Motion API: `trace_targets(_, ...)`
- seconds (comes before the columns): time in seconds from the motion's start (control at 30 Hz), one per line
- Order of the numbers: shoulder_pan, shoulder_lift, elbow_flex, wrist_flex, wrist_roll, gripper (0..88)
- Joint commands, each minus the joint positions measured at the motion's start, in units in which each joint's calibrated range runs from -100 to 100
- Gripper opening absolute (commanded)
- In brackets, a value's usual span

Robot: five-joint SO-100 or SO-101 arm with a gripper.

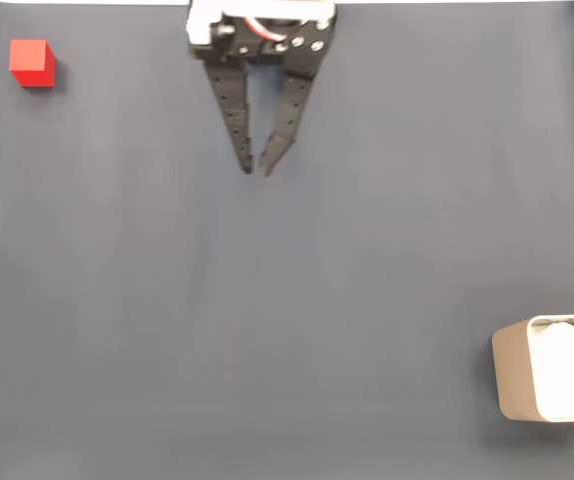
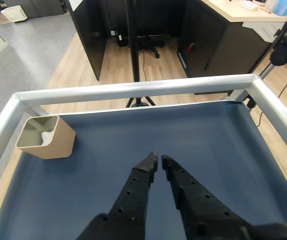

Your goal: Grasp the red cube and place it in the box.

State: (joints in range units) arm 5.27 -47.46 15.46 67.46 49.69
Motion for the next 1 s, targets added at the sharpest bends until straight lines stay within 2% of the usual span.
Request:
trace_targets(0.0, 2.83, 0.58, -3.23, 0.24, -0.44, 0.6)
trace_targets(0.97, 31.1, 1.88, -4.33, 3.85, -2.69, 0.0)
